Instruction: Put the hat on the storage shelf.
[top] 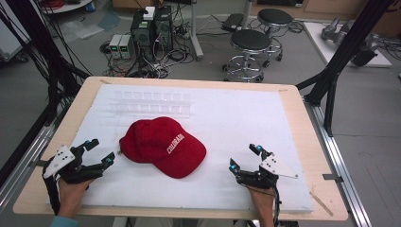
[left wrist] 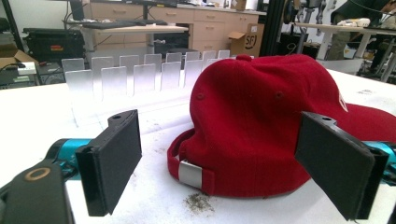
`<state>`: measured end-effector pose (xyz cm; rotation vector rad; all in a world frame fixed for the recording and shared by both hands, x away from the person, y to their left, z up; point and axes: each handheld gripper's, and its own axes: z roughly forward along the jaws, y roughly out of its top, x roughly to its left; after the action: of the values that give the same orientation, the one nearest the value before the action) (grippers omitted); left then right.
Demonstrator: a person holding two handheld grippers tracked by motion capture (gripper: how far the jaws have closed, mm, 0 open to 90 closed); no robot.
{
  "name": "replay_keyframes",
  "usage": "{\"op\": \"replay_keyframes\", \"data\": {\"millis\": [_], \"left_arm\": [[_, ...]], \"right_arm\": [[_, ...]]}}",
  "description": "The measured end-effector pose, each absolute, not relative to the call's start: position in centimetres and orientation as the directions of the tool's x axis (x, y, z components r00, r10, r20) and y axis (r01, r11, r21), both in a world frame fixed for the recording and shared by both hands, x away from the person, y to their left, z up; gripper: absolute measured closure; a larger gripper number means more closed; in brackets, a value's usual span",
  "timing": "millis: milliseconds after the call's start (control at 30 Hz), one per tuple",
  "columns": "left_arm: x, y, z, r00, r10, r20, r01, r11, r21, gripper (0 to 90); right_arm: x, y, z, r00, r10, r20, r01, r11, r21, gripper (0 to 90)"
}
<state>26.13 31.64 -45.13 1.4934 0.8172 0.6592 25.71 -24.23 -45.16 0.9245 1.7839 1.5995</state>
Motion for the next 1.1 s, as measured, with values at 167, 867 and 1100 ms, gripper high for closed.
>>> {"op": "replay_keyframes", "data": {"millis": [167,867,1100], "left_arm": [[26.6,31.7,-44.7,0.598,0.793,-0.118,0.157,0.029,0.987,15.1],[29.8,29.1,-38.7,0.649,0.757,-0.074,0.211,-0.085,0.974,14.0],[31.0,27.0,-37.9,0.667,0.742,-0.073,0.265,-0.145,0.953,13.1]], "right_arm": [[25.8,-24.2,-45.1,-0.603,0.797,0.033,0.123,0.052,0.991,8.5],[25.8,-24.1,-45.1,-0.601,0.799,0.025,0.123,0.061,0.991,8.5],[25.8,-24.1,-45.1,-0.602,0.798,0.019,0.119,0.066,0.991,8.5]]}}
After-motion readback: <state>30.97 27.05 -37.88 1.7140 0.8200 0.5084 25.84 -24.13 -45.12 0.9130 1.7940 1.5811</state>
